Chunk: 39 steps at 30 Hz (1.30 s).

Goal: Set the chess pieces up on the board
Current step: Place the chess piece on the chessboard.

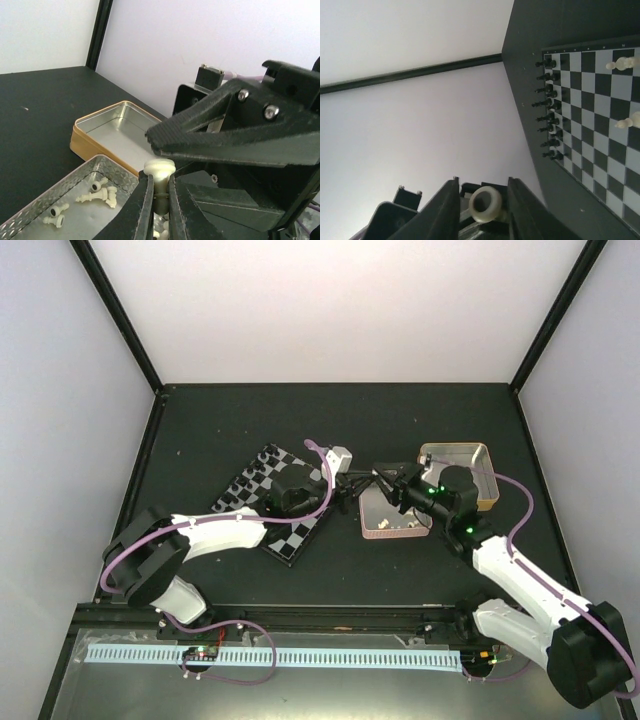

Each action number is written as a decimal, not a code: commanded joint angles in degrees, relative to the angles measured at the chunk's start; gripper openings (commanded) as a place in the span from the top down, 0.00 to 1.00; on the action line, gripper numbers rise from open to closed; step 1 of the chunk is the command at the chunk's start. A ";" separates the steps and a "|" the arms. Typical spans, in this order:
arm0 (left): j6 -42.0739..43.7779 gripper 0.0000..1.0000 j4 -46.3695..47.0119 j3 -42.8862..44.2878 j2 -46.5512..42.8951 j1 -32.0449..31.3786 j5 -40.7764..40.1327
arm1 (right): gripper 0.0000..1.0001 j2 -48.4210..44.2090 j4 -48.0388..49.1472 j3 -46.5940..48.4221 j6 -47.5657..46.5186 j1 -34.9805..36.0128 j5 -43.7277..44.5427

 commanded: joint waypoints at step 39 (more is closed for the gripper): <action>3.08 0.91 -9.04 0.09 -10.72 1.11 4.73 | 0.90 3.71 15.90 -1.96 -5.20 -1.89 -16.36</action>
